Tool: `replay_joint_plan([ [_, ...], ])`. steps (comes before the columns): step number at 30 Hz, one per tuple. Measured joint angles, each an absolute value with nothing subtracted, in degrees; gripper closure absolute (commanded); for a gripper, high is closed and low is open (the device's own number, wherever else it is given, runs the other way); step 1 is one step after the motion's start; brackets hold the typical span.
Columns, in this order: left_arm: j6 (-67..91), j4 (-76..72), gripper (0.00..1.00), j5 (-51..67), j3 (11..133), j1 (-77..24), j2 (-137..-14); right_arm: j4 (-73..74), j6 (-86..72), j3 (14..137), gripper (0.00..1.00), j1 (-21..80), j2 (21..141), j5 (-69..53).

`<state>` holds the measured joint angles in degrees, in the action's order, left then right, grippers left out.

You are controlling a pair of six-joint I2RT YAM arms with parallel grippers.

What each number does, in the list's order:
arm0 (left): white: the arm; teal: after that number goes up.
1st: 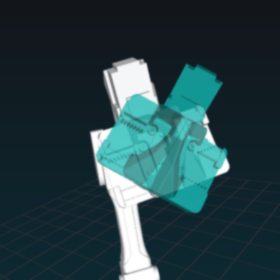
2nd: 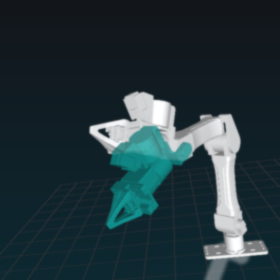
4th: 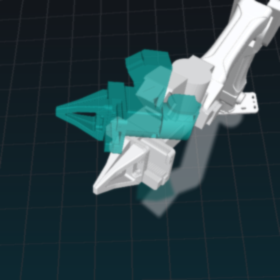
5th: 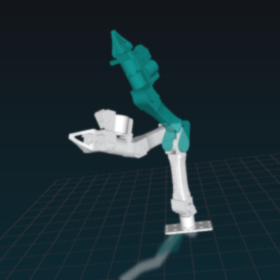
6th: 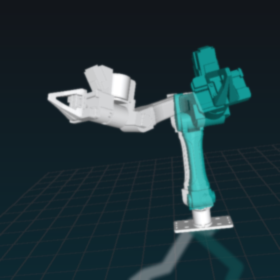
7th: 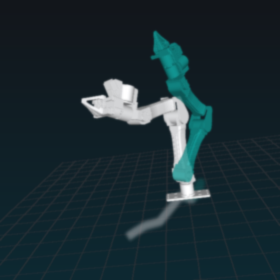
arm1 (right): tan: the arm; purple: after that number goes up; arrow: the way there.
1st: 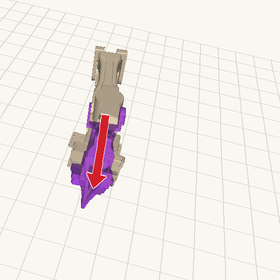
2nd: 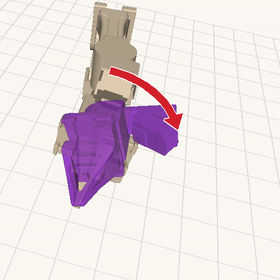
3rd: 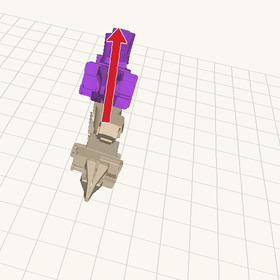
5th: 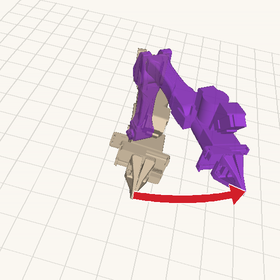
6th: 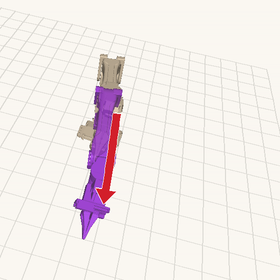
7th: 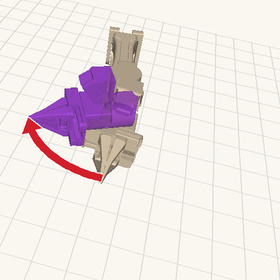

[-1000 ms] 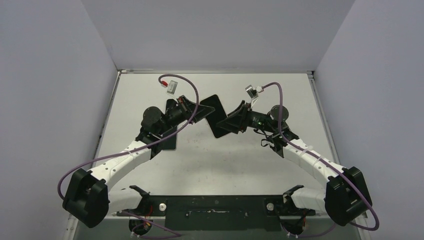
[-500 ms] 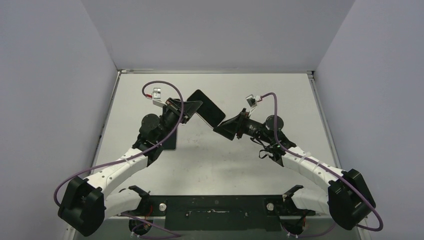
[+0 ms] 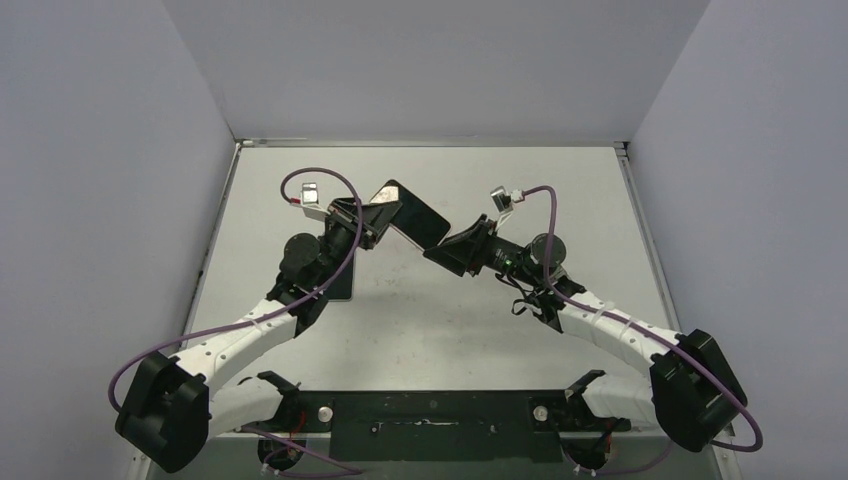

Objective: Take the phone out of the phone case
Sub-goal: Remove the phone case from the phone.

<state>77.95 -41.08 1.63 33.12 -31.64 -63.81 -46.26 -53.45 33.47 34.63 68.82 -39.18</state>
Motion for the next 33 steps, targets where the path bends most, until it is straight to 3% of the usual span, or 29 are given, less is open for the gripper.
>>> replay_joint_plan([
  [10,80.36,-42.22,1.00,0.43,33.10,-32.32,-63.75,-47.81,-54.22,33.74,1.00,34.98,70.02,-39.42],
  [24,86.11,-39.20,1.00,3.38,33.50,-30.39,-62.59,-29.23,-31.16,42.24,1.00,35.35,67.99,-43.81],
  [33,86.04,-39.77,1.00,7.01,34.52,-29.23,-65.14,-26.20,-20.10,41.80,0.97,35.24,67.88,-43.75],
])
